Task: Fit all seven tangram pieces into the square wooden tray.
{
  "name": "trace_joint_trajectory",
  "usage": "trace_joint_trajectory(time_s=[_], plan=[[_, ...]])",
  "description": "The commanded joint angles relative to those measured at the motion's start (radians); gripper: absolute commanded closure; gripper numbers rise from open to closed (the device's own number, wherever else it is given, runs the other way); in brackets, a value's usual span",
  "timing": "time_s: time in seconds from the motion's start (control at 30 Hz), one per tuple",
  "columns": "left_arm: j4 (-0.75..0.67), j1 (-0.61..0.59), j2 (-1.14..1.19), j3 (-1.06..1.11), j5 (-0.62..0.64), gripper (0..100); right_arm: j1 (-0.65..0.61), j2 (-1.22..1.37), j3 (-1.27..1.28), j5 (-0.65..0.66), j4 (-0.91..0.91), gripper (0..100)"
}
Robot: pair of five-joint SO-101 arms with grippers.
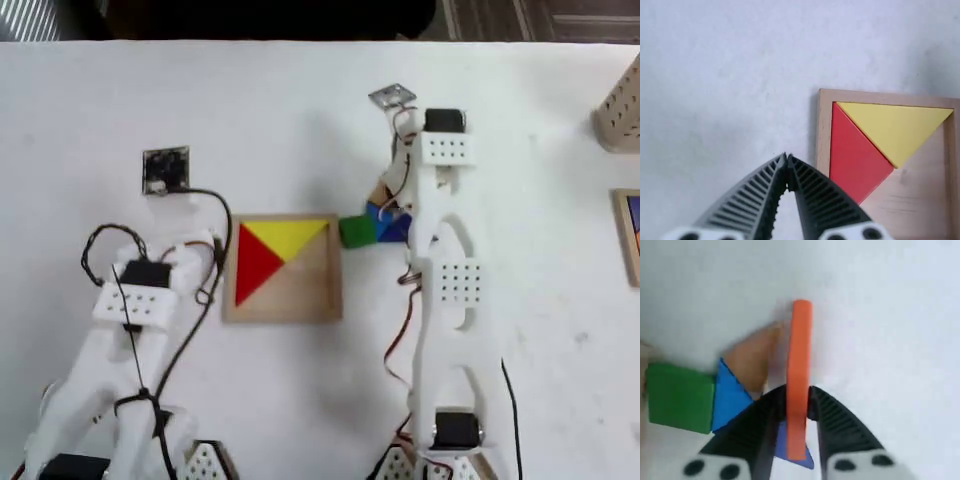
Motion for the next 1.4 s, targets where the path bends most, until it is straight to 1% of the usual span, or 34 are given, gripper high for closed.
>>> trace_joint_trajectory(time_s=[0.0, 0.17, 0.37, 0.53, 0.67, 0.8, 0.97, 1.17, 1.37], plan=[[-0.021, -0.041, -0.002, -0.018, -0.011, 98, 0.013, -0.168, 0.077, -0.074, 0.005, 98.0], [-0.046, -0.047, -0.001, -0.018, -0.009, 98, -0.054, -0.387, 0.362, -0.115, 0.004, 98.0], [-0.046, -0.051, -0.001, -0.018, -0.009, 98, -0.162, -0.633, 0.706, -0.207, -0.019, 98.0], [-0.043, -0.094, 0.001, -0.032, -0.005, 98, -0.245, -0.812, 1.008, -0.239, -0.147, 98.0], [-0.043, -0.101, 0.001, -0.032, -0.005, 98, -0.329, -0.981, 1.247, -0.250, -0.252, 98.0], [-0.041, -0.101, 0.001, -0.032, -0.005, 98, -0.403, -1.106, 1.441, -0.325, -0.343, 98.0], [-0.041, -0.101, 0.001, -0.032, -0.005, 98, -0.435, -1.129, 1.550, -0.436, -0.440, 98.1], [-0.040, -0.101, 0.001, -0.032, -0.006, 98, -0.529, -1.130, 1.610, -0.434, -0.473, 98.1], [-0.040, -0.101, 0.001, -0.032, -0.008, 98, -0.541, -1.127, 1.613, -0.437, -0.479, 98.1]])
